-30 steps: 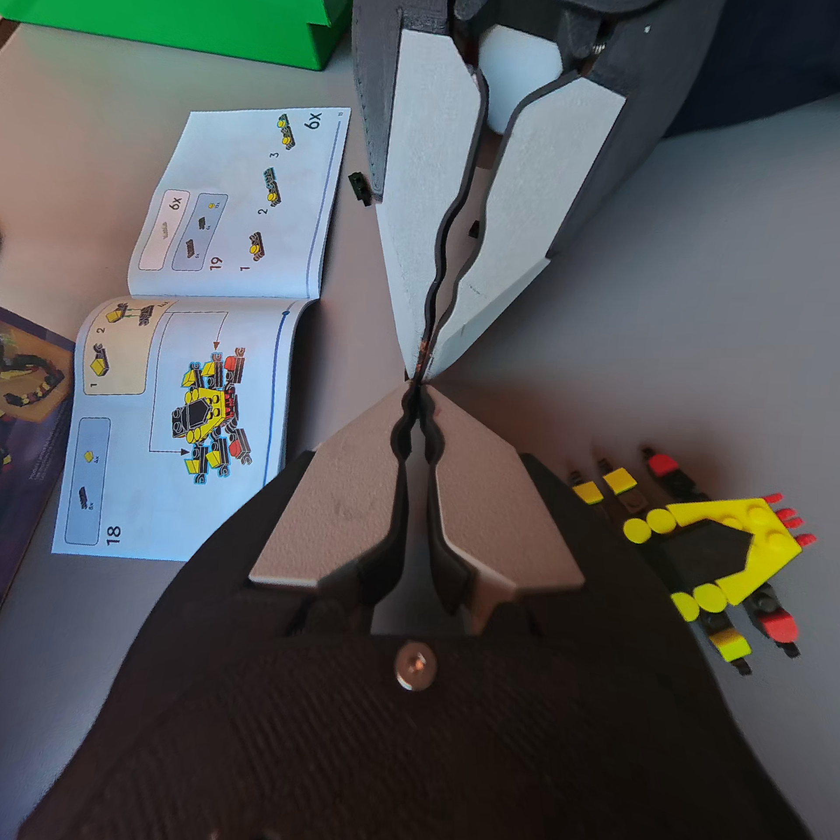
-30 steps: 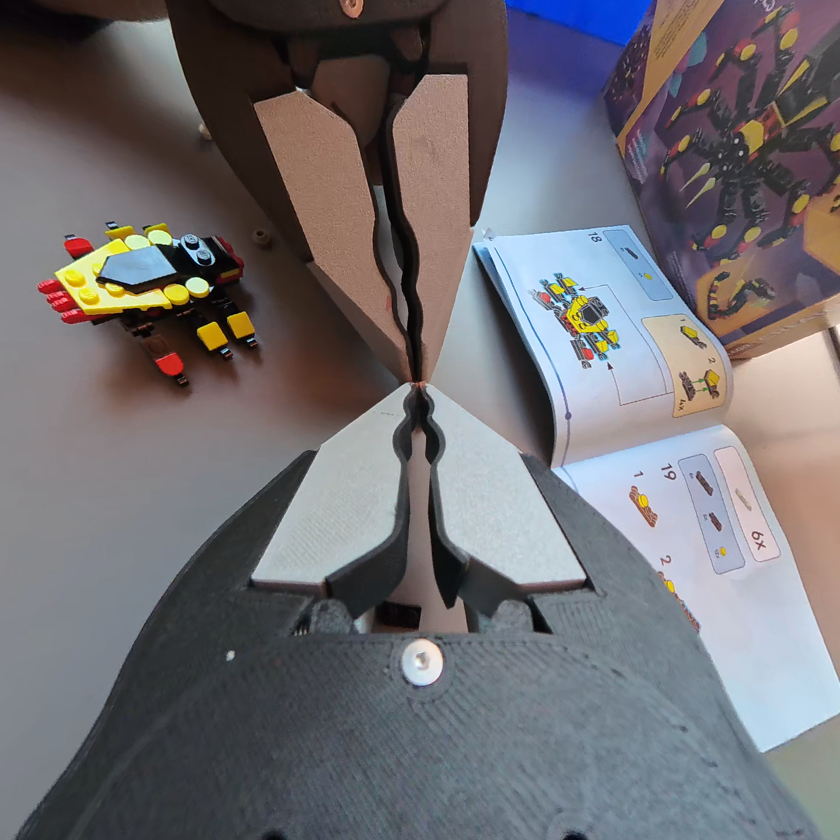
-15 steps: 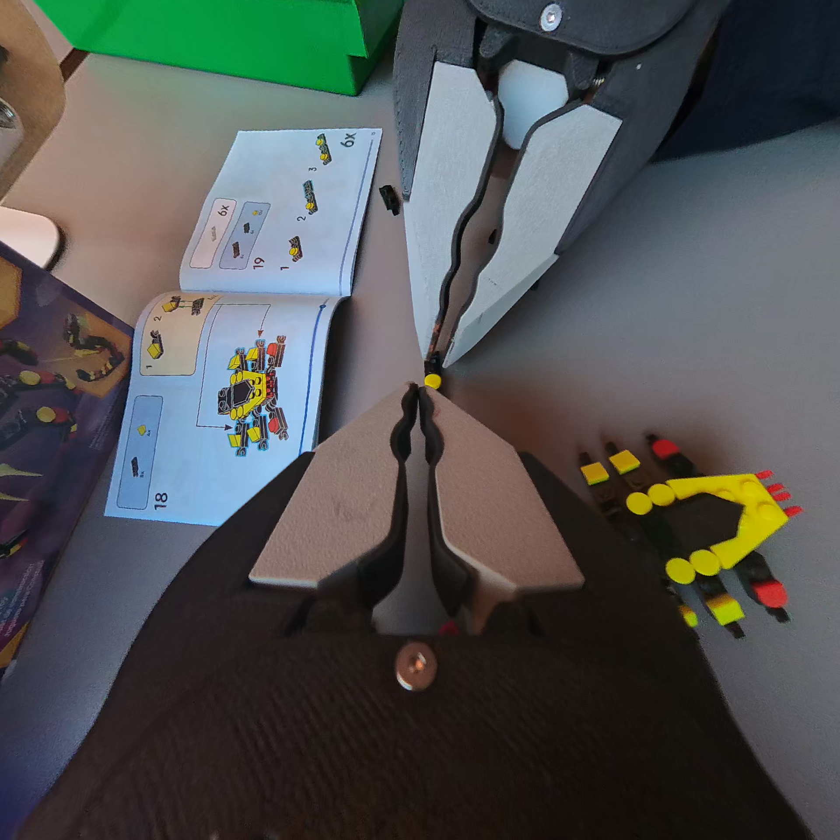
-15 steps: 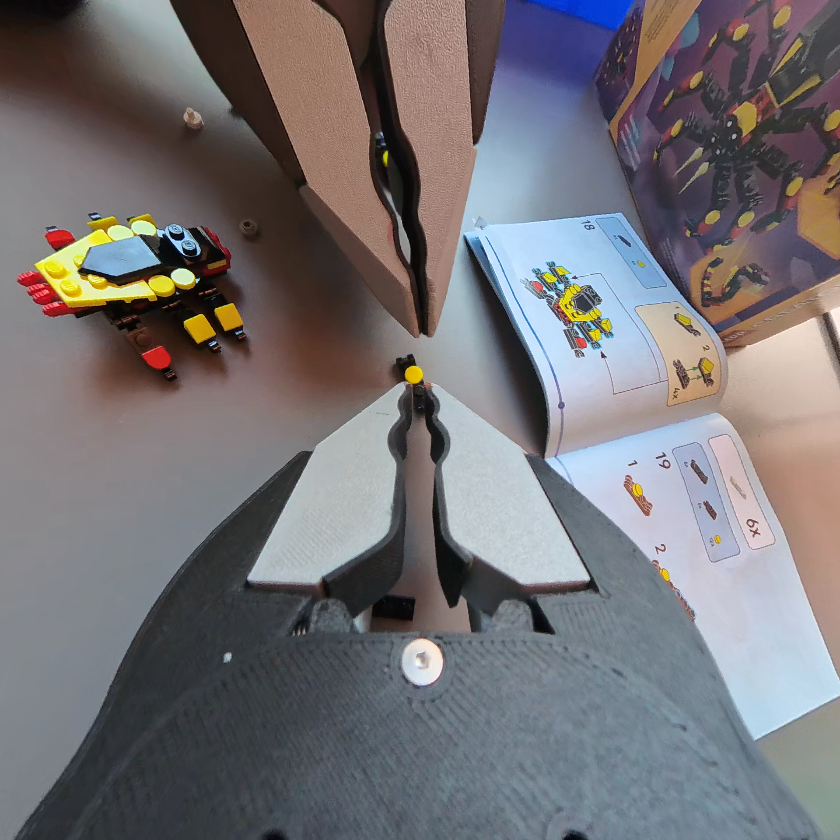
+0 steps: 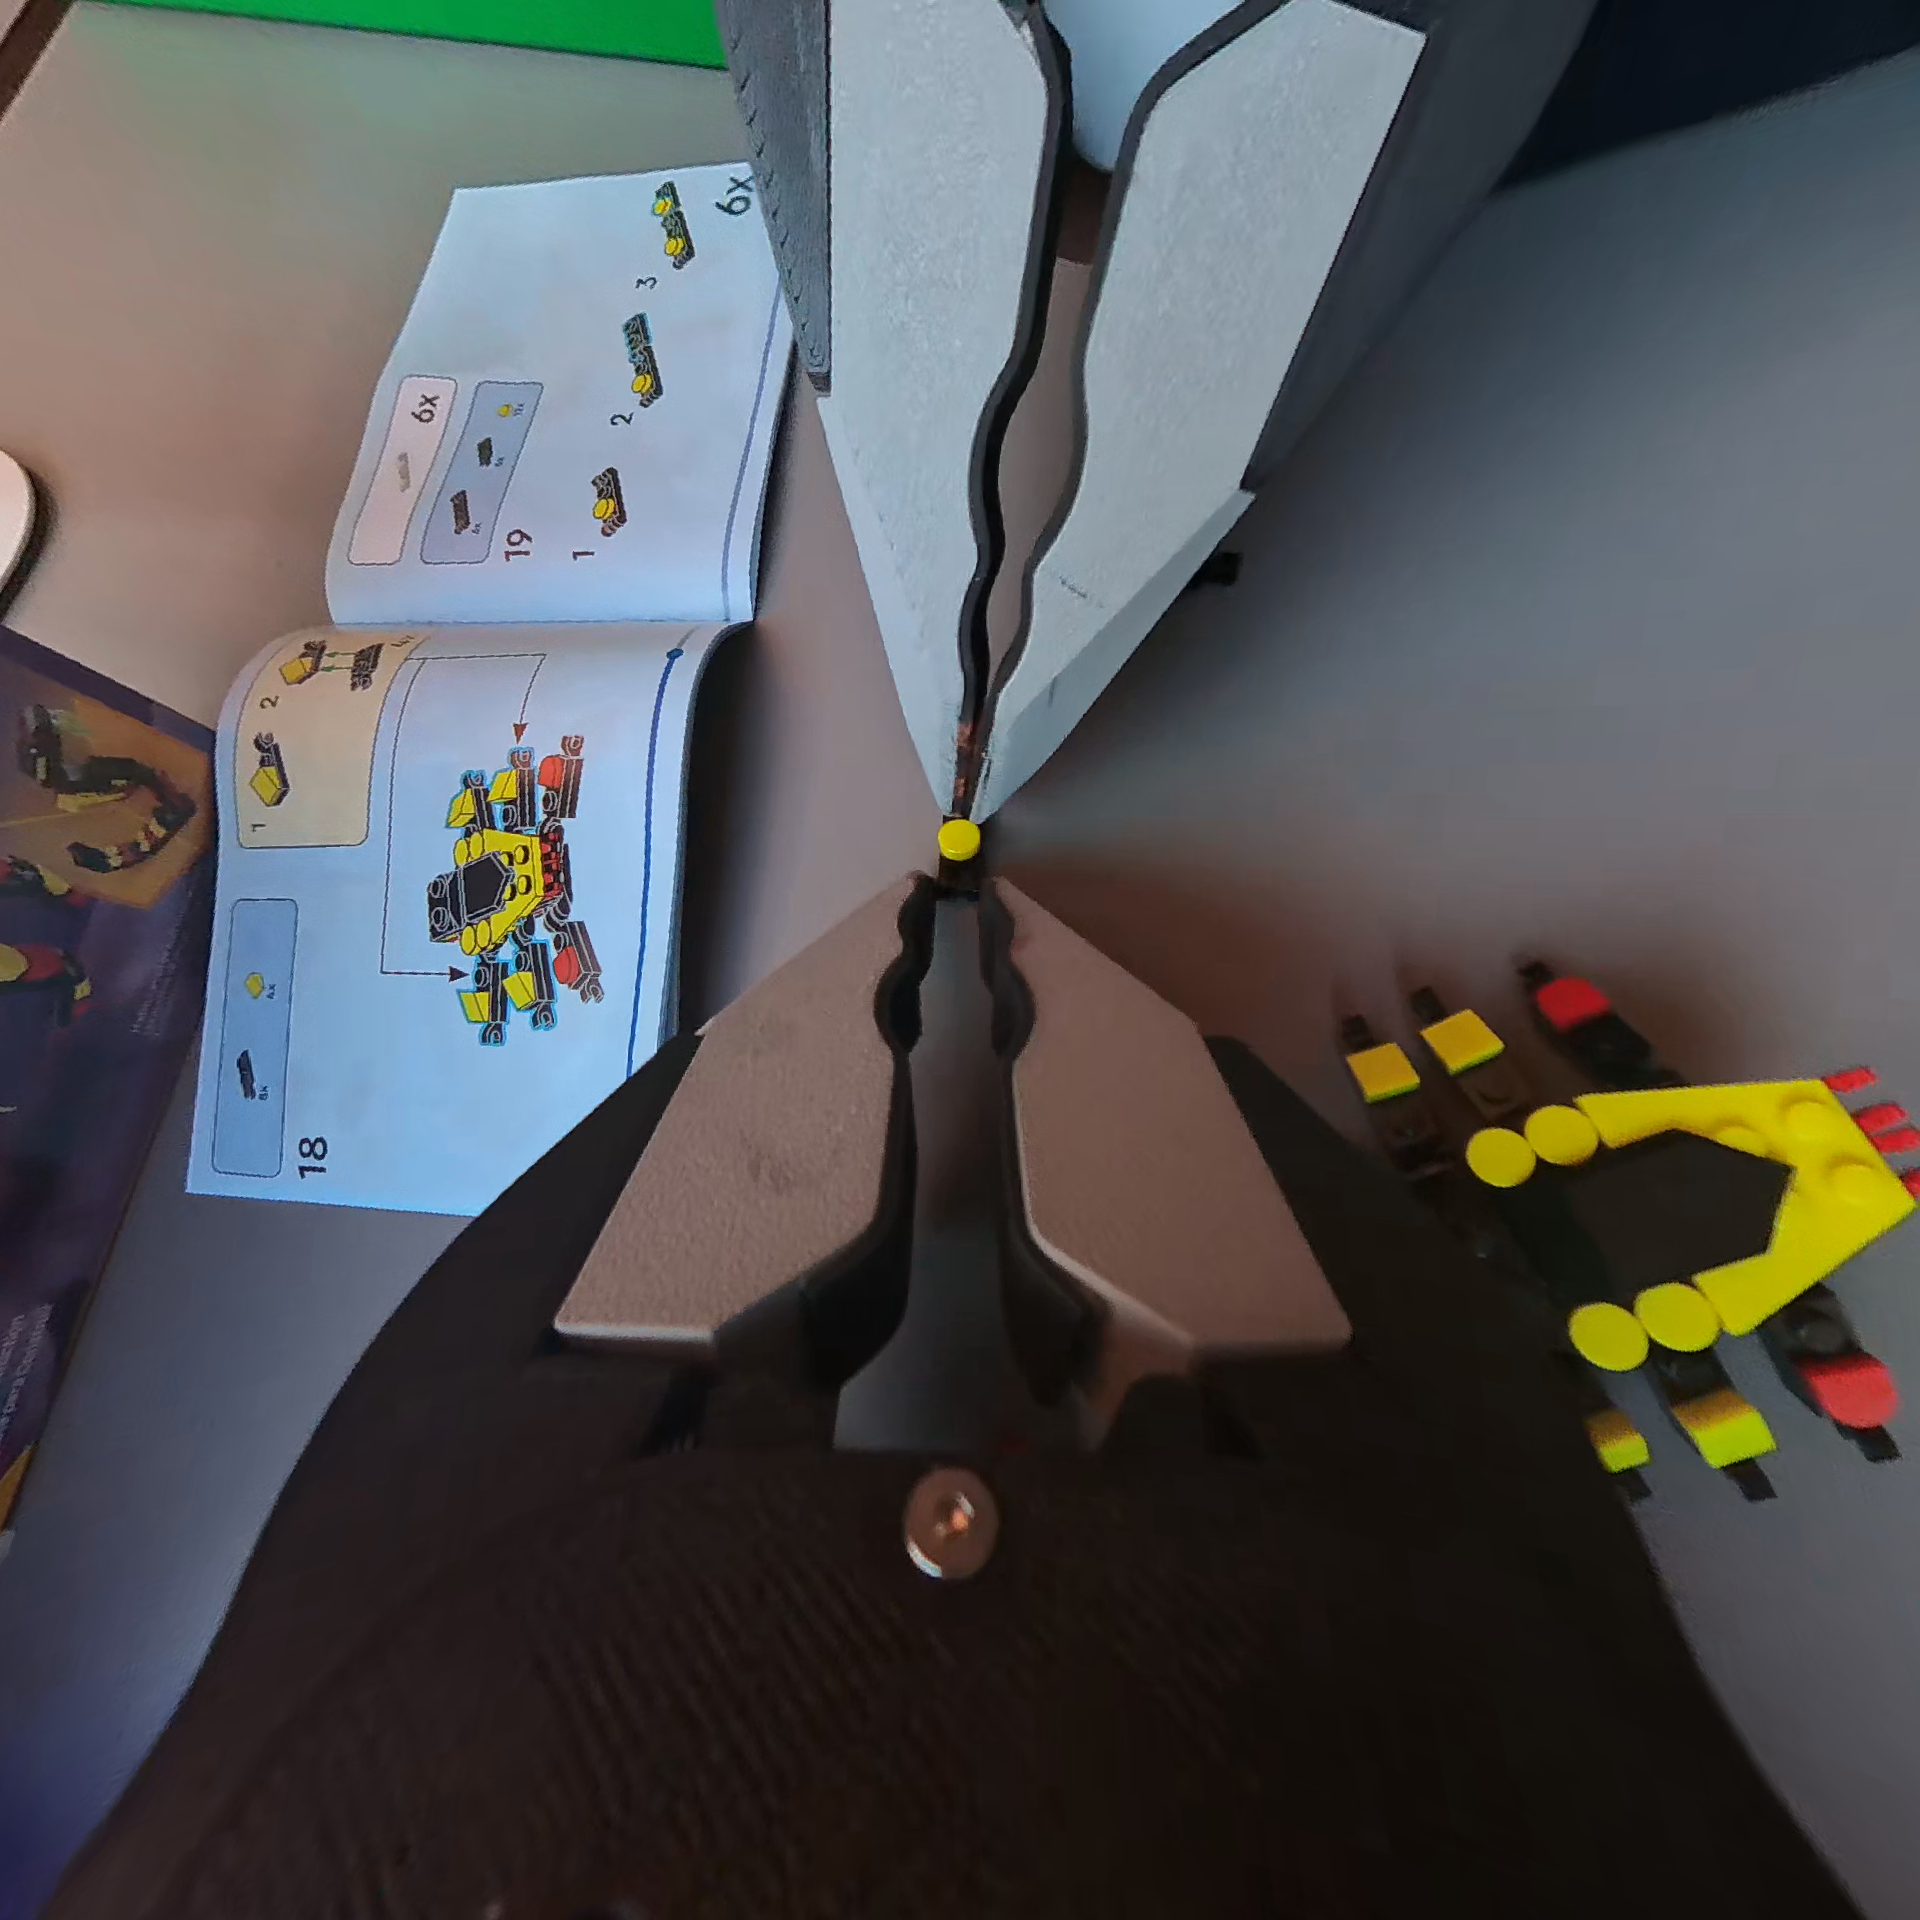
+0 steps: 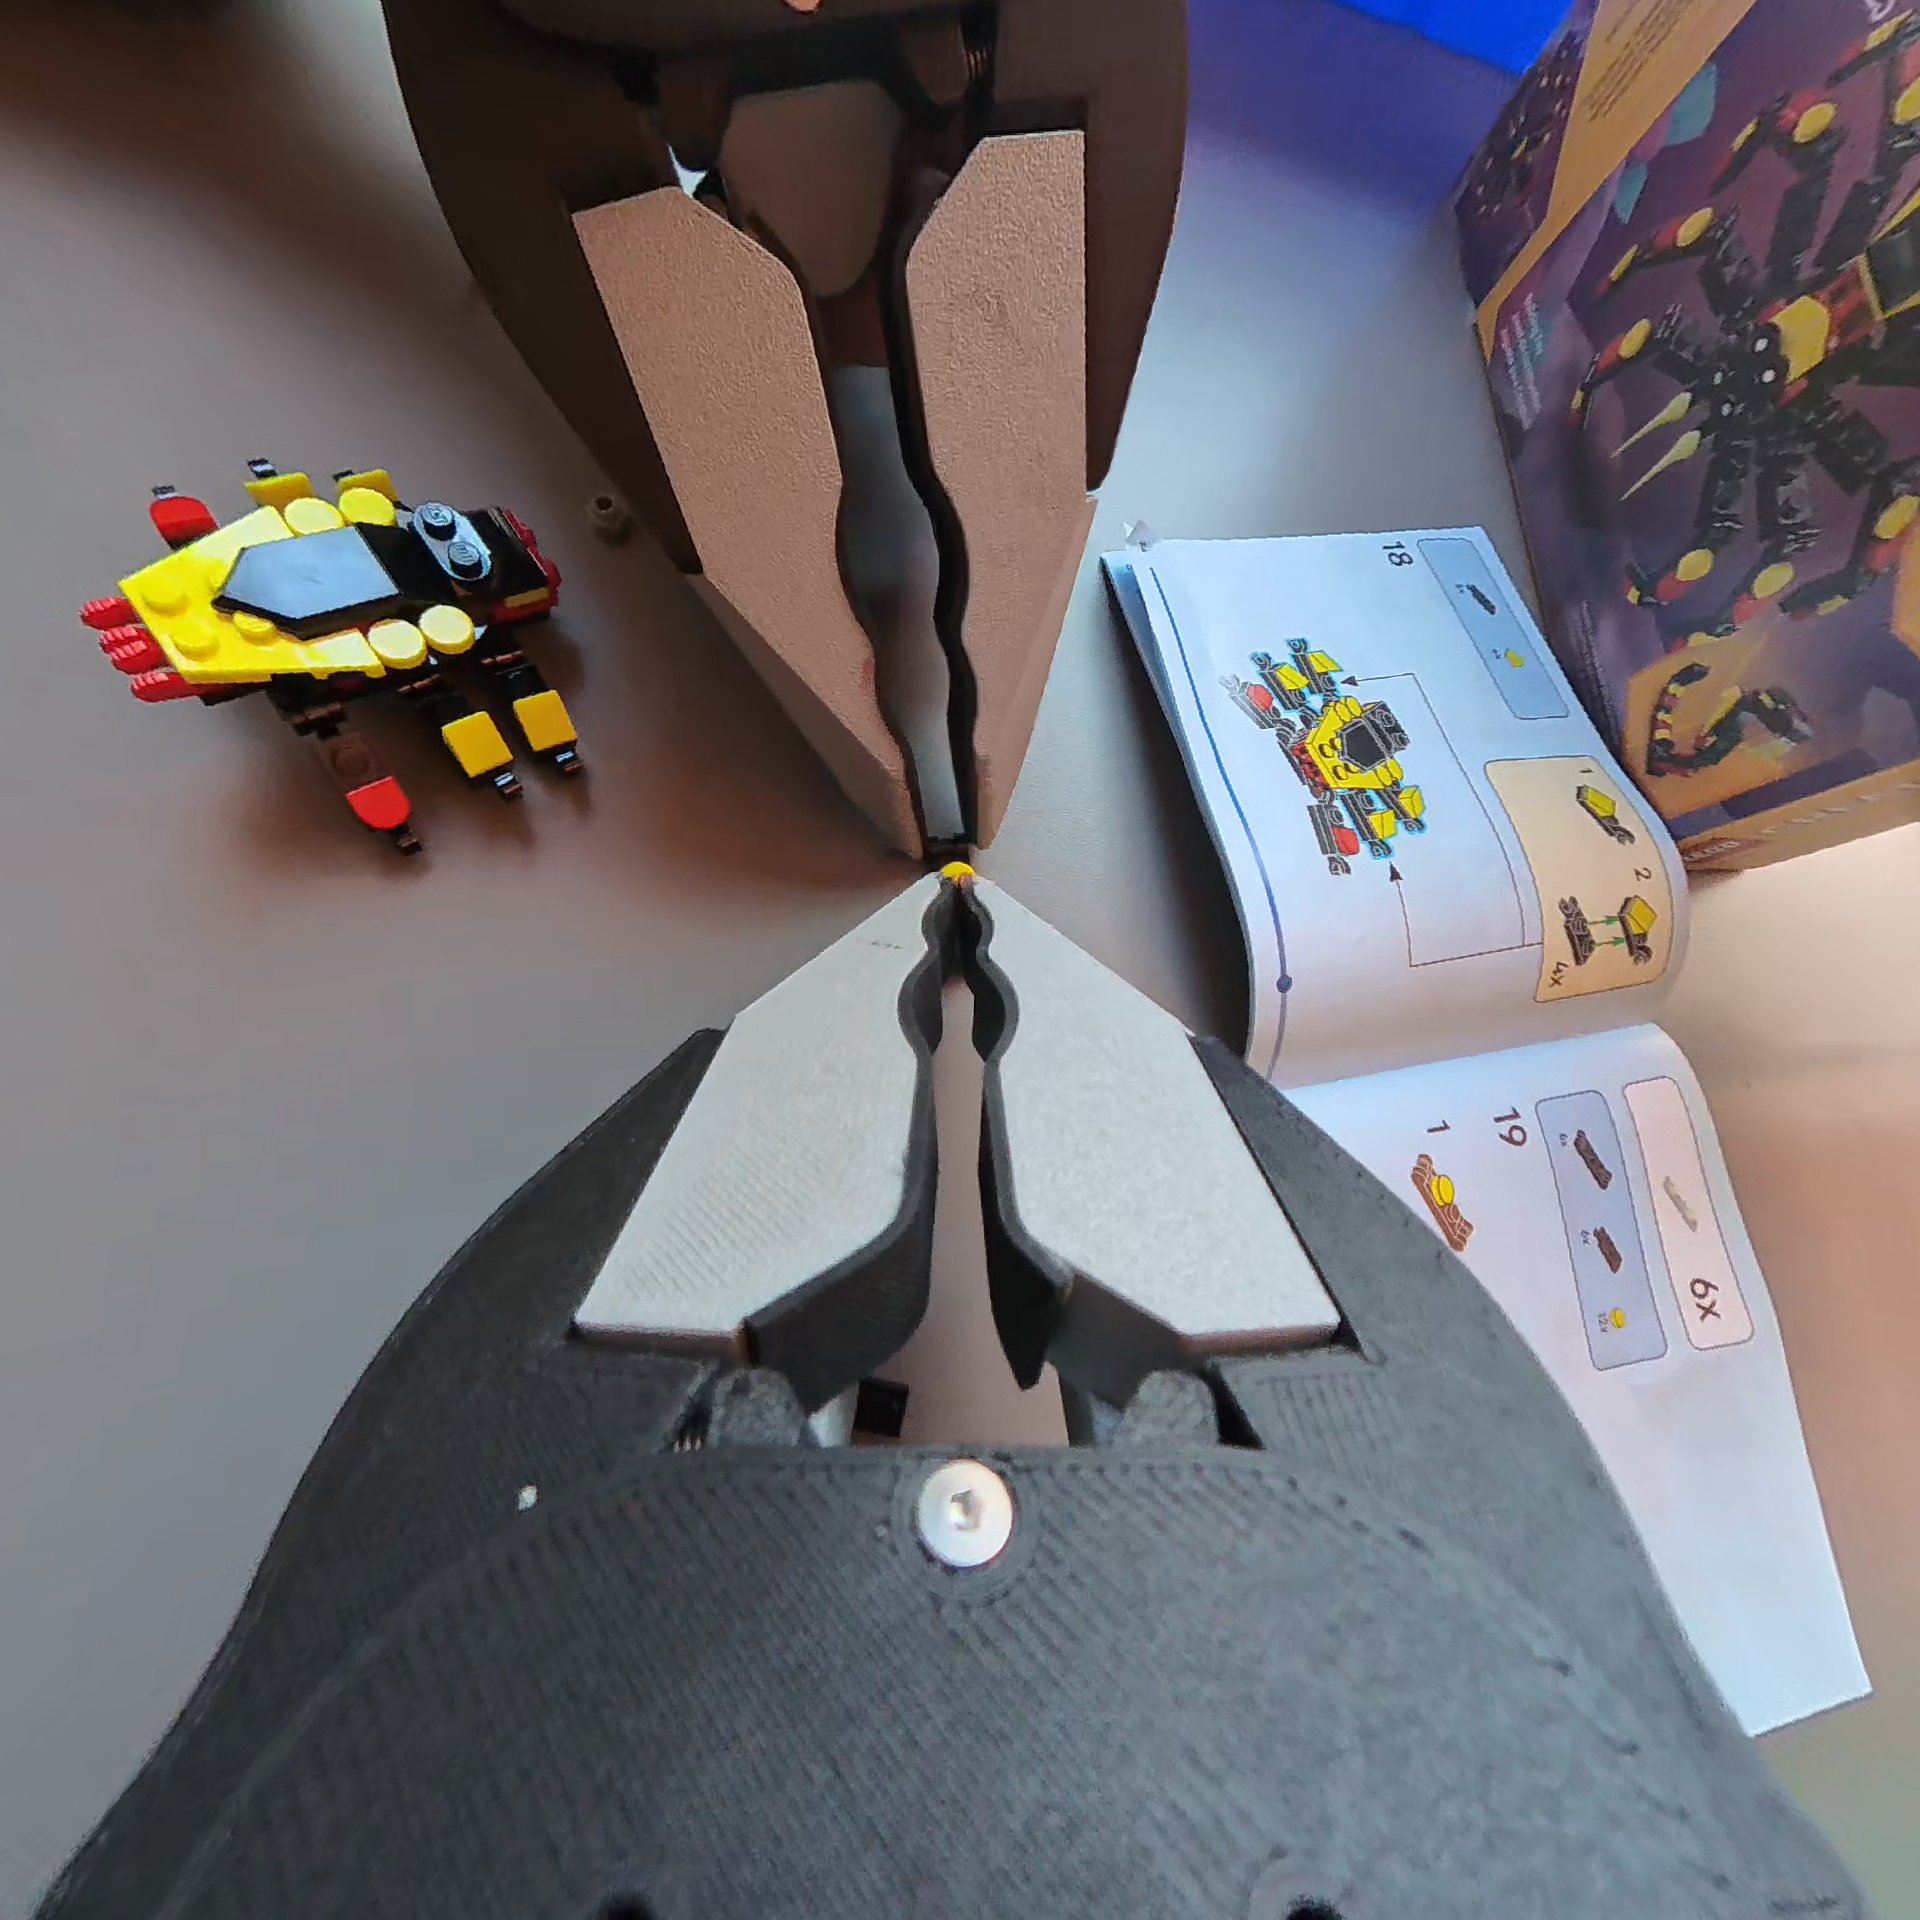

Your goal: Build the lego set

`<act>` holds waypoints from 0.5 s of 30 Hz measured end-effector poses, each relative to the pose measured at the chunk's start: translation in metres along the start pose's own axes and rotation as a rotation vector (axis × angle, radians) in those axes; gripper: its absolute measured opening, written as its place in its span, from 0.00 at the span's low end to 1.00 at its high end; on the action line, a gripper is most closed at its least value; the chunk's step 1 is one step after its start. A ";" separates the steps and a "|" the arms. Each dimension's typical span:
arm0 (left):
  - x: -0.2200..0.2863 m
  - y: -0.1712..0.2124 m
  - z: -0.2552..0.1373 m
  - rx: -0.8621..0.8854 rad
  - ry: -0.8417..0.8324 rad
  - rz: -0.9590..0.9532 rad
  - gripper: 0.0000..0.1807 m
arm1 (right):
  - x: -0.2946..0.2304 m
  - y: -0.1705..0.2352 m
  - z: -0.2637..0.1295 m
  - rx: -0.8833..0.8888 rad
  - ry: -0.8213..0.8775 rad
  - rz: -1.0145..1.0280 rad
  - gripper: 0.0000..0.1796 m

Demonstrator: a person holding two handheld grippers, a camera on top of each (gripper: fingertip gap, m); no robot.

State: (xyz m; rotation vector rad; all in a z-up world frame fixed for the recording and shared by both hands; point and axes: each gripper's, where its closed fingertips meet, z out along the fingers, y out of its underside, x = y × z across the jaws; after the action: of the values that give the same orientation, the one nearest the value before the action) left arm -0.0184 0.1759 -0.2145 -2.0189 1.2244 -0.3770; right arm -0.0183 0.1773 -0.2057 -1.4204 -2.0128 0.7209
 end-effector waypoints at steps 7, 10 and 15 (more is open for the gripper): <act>-0.001 0.000 0.000 0.002 0.002 0.002 0.03 | 0.000 -0.003 0.001 -0.004 -0.025 -0.012 0.00; 0.000 0.000 0.000 0.002 0.006 0.001 0.03 | 0.001 -0.002 0.002 -0.022 0.006 -0.035 0.00; 0.000 0.000 0.000 0.003 0.006 0.005 0.02 | 0.002 0.000 0.004 -0.029 0.009 -0.028 0.00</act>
State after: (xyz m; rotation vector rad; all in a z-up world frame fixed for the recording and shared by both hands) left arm -0.0182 0.1766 -0.2145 -2.0134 1.2316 -0.3822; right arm -0.0217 0.1787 -0.2076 -1.4064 -2.0400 0.6742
